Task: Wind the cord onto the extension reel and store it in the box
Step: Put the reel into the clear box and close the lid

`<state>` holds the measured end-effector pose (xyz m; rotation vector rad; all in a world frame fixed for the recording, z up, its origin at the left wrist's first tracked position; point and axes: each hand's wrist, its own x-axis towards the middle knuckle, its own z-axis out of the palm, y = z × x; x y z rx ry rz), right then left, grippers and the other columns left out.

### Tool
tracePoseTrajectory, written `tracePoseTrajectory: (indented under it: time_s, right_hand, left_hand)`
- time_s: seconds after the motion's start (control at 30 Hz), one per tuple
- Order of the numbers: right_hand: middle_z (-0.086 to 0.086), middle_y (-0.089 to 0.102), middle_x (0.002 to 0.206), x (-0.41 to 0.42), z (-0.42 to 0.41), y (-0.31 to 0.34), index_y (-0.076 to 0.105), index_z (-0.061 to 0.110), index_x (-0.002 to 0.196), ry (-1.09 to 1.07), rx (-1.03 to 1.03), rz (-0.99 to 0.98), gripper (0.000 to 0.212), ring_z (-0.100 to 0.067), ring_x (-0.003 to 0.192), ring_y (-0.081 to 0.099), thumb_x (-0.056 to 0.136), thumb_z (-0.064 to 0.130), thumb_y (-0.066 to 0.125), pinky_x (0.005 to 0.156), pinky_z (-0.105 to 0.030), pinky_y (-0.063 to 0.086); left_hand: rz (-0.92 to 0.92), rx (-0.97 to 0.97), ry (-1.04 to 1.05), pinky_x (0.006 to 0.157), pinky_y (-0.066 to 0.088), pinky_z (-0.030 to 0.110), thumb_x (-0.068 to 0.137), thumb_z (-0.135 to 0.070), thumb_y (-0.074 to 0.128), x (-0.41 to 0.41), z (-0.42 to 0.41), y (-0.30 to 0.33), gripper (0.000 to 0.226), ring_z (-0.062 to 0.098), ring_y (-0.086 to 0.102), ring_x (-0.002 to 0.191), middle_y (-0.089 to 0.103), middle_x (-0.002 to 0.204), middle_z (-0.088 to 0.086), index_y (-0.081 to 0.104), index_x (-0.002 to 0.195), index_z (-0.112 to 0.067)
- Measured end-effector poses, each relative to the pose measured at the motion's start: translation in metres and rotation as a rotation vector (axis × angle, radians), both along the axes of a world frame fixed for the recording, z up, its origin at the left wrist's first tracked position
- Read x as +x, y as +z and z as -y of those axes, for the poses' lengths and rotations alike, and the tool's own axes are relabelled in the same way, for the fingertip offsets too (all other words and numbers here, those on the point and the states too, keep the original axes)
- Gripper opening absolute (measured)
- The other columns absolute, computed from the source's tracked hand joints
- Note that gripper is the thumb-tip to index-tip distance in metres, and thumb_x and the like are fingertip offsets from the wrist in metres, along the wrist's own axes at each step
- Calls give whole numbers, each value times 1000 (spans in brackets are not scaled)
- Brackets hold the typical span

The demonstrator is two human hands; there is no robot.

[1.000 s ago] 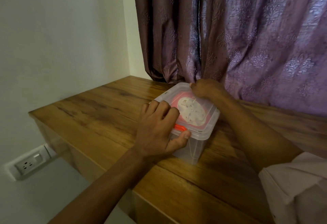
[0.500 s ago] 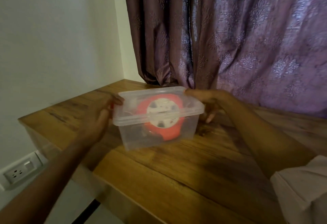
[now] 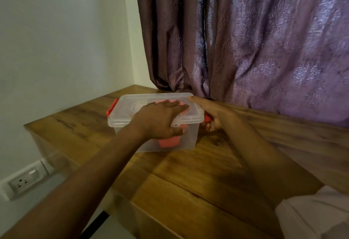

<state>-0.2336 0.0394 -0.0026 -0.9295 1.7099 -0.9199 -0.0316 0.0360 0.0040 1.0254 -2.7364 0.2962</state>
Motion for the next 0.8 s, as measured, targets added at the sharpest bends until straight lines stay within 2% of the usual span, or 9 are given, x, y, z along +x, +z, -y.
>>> tracePoseTrajectory:
  time_s: [0.1, 0.17, 0.23, 0.3, 0.43, 0.5, 0.57, 0.7, 0.8]
  right_hand:
    - [0, 59, 61, 2, 5, 8, 63, 16, 85, -63, -114, -171, 33, -13, 53, 52, 75, 48, 64, 41, -19, 40]
    - [-10, 66, 79, 9, 9, 16, 59, 9, 93, -46, -157, -286, 26, -25, 67, 66, 82, 32, 58, 51, -35, 55]
    - [-19, 66, 88, 20, 11, 22, 52, 5, 95, -8, -133, -423, 22, -36, 76, 69, 88, 25, 49, 66, -51, 57]
    - [-24, 65, 94, 25, 15, 27, 51, 5, 100, 6, -94, -544, 20, -40, 78, 68, 93, 22, 42, 70, -56, 56]
    - [-21, 64, 105, 28, 22, 24, 53, -3, 114, 57, -81, -686, 30, -39, 92, 65, 93, 15, 40, 78, -48, 55]
    - [-14, 60, 119, 33, 28, 23, 56, 4, 117, 64, -68, -920, 32, -32, 105, 59, 90, 19, 50, 74, -36, 48]
    - [-10, 56, 127, 40, 30, 25, 57, 9, 119, 21, 1, -1159, 35, -29, 112, 54, 87, 23, 58, 70, -36, 37]
    - [-10, 59, 124, 37, 34, 21, 59, 9, 115, 11, -55, -1224, 30, -28, 109, 56, 88, 21, 54, 69, -35, 37]
    - [-12, 59, 124, 35, 30, 18, 58, 6, 116, -10, -114, -1224, 30, -30, 110, 55, 90, 17, 46, 72, -34, 37]
  left_hand:
    - [27, 0, -17, 115, 27, 47, 87, -71, 44, 0, 3, -3, 79, 22, 24, 148, 19, 163, -4, 16, 153, -37]
    - [35, -6, -10, 115, 27, 48, 87, -70, 45, -2, 3, -4, 80, 23, 23, 148, 18, 163, -3, 15, 153, -37]
    - [31, -9, -3, 114, 28, 49, 87, -69, 46, -3, 4, -3, 81, 24, 23, 148, 18, 163, -2, 14, 153, -36]
    - [34, -15, -2, 114, 29, 50, 87, -70, 42, -3, 4, -3, 80, 25, 23, 148, 19, 163, -1, 14, 154, -35]
    - [40, -42, -22, 109, 35, 51, 89, -69, 38, -4, 3, -2, 77, 26, 30, 145, 24, 162, 1, 17, 154, -32]
    - [29, -53, -32, 107, 38, 51, 89, -69, 39, -4, 3, -3, 76, 26, 33, 143, 27, 161, 1, 19, 153, -32]
    - [24, -63, -32, 107, 39, 51, 90, -68, 39, -4, 4, -3, 76, 26, 35, 142, 28, 160, 1, 19, 153, -31]
    - [-14, -116, -17, 101, 44, 47, 89, -68, 42, -3, 3, -7, 76, 26, 44, 135, 37, 156, 1, 26, 151, -27]
    - [-70, -217, -22, 89, 52, 42, 88, -70, 38, 4, -3, -11, 75, 26, 59, 119, 55, 142, 5, 42, 145, -20]
